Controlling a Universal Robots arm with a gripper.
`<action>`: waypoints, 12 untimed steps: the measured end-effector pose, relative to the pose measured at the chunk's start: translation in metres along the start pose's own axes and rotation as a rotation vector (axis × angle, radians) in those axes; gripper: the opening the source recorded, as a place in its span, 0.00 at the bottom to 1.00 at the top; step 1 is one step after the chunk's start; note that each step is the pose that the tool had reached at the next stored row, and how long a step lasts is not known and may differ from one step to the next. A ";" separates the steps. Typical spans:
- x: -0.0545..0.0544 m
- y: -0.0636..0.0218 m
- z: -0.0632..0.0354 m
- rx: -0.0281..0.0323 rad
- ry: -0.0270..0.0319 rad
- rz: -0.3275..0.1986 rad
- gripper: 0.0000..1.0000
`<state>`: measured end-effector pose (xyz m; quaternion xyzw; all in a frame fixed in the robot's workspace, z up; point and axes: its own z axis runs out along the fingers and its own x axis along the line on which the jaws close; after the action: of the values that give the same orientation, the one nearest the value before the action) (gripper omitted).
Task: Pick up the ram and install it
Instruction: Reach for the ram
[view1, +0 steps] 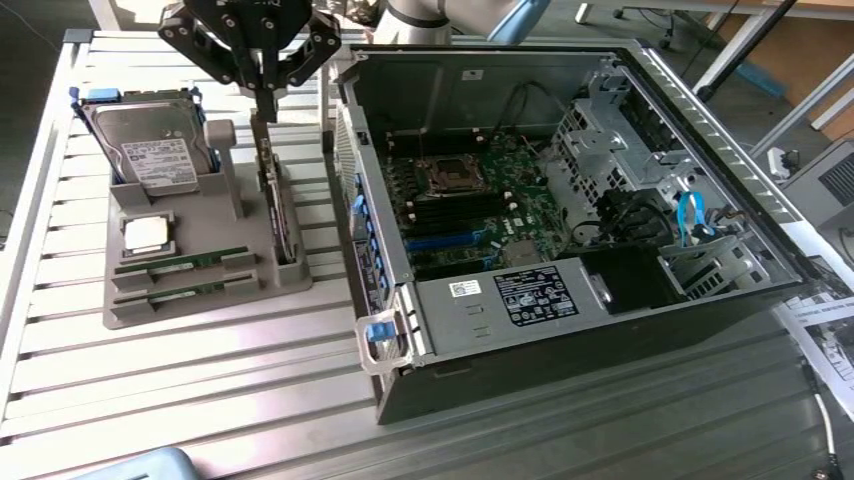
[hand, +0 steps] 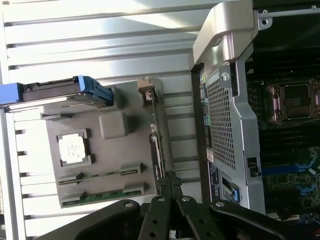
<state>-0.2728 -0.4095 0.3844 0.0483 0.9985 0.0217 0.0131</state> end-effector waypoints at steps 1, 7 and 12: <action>0.002 -0.0001 0.0000 0.0000 0.0000 0.000 0.11; 0.013 -0.0012 -0.0004 0.0000 0.0001 0.000 0.11; 0.021 -0.0021 -0.0006 0.0000 0.0000 0.000 0.11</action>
<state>-0.2941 -0.4095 0.3844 0.0483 0.9985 0.0217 0.0131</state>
